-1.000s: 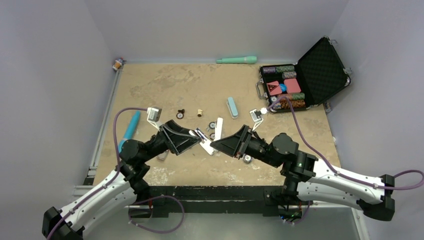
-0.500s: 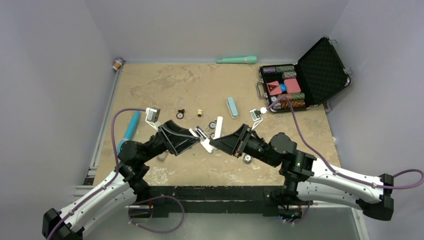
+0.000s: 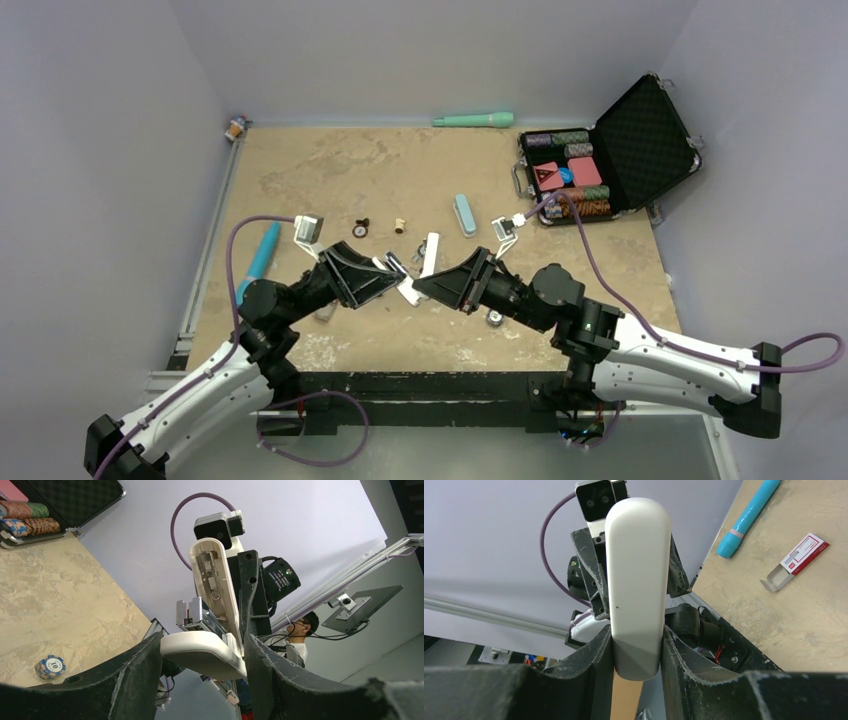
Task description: Unload the staples from the stapler
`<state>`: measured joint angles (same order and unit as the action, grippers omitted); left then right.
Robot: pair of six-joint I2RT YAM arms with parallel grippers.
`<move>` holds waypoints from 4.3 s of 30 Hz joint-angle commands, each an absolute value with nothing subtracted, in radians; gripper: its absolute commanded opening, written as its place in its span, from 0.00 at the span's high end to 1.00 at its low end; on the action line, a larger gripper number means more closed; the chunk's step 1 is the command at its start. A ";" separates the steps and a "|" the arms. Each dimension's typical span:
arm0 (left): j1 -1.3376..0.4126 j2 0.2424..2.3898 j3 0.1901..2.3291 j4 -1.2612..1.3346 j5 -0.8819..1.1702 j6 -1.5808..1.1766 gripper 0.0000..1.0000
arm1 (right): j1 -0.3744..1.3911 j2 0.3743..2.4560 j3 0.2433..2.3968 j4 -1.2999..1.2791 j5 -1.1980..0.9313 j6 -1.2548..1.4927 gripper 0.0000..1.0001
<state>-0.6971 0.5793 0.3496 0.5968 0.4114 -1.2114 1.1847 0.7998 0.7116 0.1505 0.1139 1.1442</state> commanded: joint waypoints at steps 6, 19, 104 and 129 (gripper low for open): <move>-0.703 0.549 0.395 0.580 0.407 -1.193 0.56 | 1.189 0.793 0.698 0.241 0.130 1.160 1.00; -0.703 0.546 0.403 0.565 0.405 -1.191 0.37 | 1.190 0.804 0.686 0.255 0.120 1.160 1.00; -0.694 1.225 1.136 -0.713 0.138 -0.594 1.00 | 0.920 1.411 1.019 0.017 0.147 0.913 1.00; -0.530 1.423 1.333 -0.773 0.205 -0.560 1.00 | 1.111 1.337 0.679 0.116 0.103 1.073 1.00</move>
